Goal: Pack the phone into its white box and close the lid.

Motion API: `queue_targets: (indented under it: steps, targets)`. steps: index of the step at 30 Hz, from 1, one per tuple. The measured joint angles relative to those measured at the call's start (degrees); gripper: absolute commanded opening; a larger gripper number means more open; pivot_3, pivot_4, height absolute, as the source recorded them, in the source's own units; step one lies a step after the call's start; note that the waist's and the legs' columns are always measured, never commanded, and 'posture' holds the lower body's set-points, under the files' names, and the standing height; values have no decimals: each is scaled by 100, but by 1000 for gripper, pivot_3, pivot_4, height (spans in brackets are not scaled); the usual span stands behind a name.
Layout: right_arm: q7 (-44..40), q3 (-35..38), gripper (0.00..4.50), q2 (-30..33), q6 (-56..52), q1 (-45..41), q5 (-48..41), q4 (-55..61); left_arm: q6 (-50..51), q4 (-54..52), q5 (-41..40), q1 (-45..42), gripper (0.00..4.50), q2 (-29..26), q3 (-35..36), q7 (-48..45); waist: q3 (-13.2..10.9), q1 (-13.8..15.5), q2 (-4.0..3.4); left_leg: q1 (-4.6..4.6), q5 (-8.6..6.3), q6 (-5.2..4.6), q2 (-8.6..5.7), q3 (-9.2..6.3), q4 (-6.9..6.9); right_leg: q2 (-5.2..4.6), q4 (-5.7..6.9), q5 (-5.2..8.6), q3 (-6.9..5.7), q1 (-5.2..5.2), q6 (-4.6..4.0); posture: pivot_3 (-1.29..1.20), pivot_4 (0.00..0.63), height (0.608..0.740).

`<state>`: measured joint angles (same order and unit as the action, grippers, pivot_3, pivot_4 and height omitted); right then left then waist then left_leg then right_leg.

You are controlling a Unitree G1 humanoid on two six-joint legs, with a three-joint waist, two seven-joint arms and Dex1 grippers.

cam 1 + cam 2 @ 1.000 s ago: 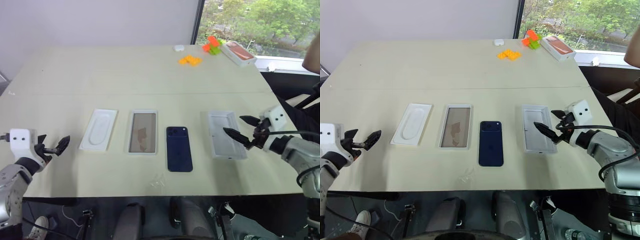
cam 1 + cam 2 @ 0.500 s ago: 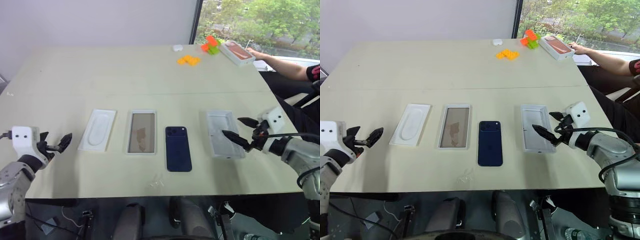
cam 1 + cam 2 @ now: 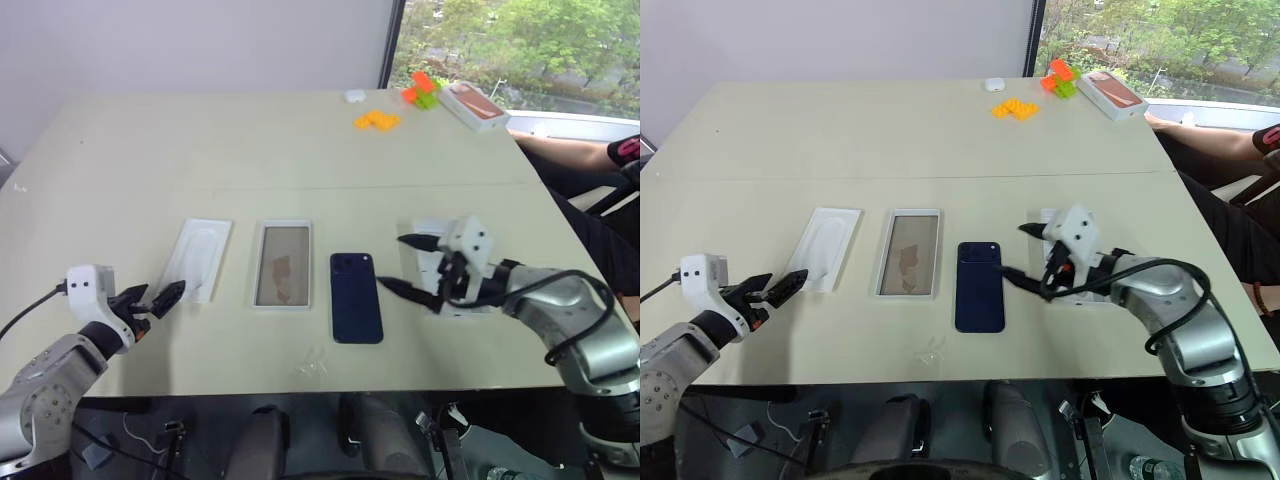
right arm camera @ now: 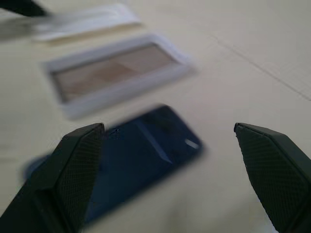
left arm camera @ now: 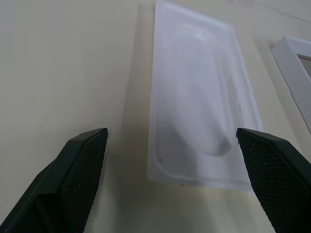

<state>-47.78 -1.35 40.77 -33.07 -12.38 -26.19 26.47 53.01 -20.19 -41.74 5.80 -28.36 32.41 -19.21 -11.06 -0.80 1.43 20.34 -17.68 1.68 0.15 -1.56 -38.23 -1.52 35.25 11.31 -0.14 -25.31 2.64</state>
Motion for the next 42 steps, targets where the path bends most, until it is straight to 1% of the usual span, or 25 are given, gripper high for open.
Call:
queue_targets:
  steps: [7, 14, 15, 17, 20, 22, 23, 24, 32, 33, 36, 38, 39, 40, 42]
  targets:
    - [82, -304, 4478, -262, 5, 36, 23, 44, 956, -48, -640, -483, 4466, 239, 332, 813, 2, 18, 1, -8, 0, 0, -17, -7, -5, -10, 1, 6, 0, 13, -11, 0, 150, 733]
    - [141, -482, 4478, -356, 7, 145, 28, 172, 1713, 0, -1164, -831, 4466, 289, 457, 1079, 7, 22, -7, -13, 0, 0, -23, -10, -5, -16, 1, 8, 1, 22, -14, 0, 150, 733]
    - [142, -490, 4500, -357, 10, 146, 31, 191, 1773, 27, -1251, -876, 4231, 341, 496, 1100, 7, 24, -6, -16, 0, 0, -23, -11, -5, -17, 1, 8, 1, 25, -15, 0, 150, 733]
    - [139, -500, 4500, -357, 42, 173, 57, 199, 1829, 99, -1403, -918, 3583, 411, 525, 1147, 8, 25, -5, -17, 0, 0, -25, -11, -5, -18, 0, 9, 1, 27, -15, 0, 150, 733]
    - [130, -508, 4500, -356, 96, 296, 115, 199, 1921, 197, -1512, -920, 2136, 422, 543, 1204, 8, 20, -5, -15, 0, 0, -26, -11, -5, -18, -2, 9, 1, 26, -15, 0, 150, 733]
    - [123, -510, 4500, -356, 111, 336, 127, 199, 1928, 262, -1570, -915, 1016, 455, 540, 1234, 8, 17, -4, -14, 0, 0, -26, -13, -5, -18, -2, 9, 1, 25, -15, 0, 150, 733]
    - [121, -510, 4500, -356, 117, 346, 130, 200, 1927, 297, -1595, -911, 616, 476, 540, 1247, 8, 16, -4, -15, 0, 0, -26, -13, -5, -18, -1, 9, 1, 25, -16, 0, 150, 733]
    - [118, -510, 4500, -355, 126, 374, 134, 200, 1897, 326, -1655, -912, 55, 499, 567, 1256, 9, 19, -2, -15, 0, 0, -25, -13, -5, -18, -1, 9, 0, 25, -16, 0, 150, 733]
    - [79, -591, 4500, -356, 127, 448, 143, 258, 1688, 419, -2491, -933, 55, 762, 882, 1498, 10, 13, 3, -15, 0, 0, -22, -14, -5, -14, -1, 10, -2, 25, -17, 0, 150, 733]
    - [80, -617, 4500, -357, 127, 448, 146, 261, 1610, 414, -2820, -925, 55, 855, 960, 1588, 9, 13, 5, -12, 0, 0, -20, -15, -5, -15, -1, 10, -2, 23, -17, 0, 150, 733]
    - [74, -679, 4500, -357, 127, 439, 156, 262, 1468, 313, -3745, -777, 55, 899, 999, 1773, 8, 8, 10, -9, 0, 1, -18, -17, -5, -16, -2, 10, 0, 18, -17, 0, 150, 733]
    - [65, -686, 4500, -355, 127, 422, 172, 262, 1345, 108, -4294, -603, 55, 841, 914, 1934, 8, 11, 10, -7, 0, 1, -18, -17, -4, -17, -2, 10, 1, 16, -17, 0, 150, 733]
    - [64, -687, 4500, -354, 127, 411, 176, 262, 1322, 42, -4435, -557, 55, 824, 852, 1992, 8, 16, 10, -8, 0, 1, -18, -18, -5, -19, -2, 10, 2, 16, -17, 0, 150, 733]
    - [57, -689, 4500, -354, 127, 394, 182, 262, 1244, -109, -4630, -479, 55, 770, 640, 2159, 8, 19, 10, -8, 0, 1, -17, -18, -5, -20, -2, 10, 2, 16, -17, 0, 150, 733]
    - [44, -713, 4500, -355, 127, 328, 191, 262, 1231, -367, -4759, -378, 55, 689, 188, 2395, 9, 38, 12, -8, 1, 1, -20, -18, -6, -22, -1, 10, 2, 19, -17, 0, 150, 733]
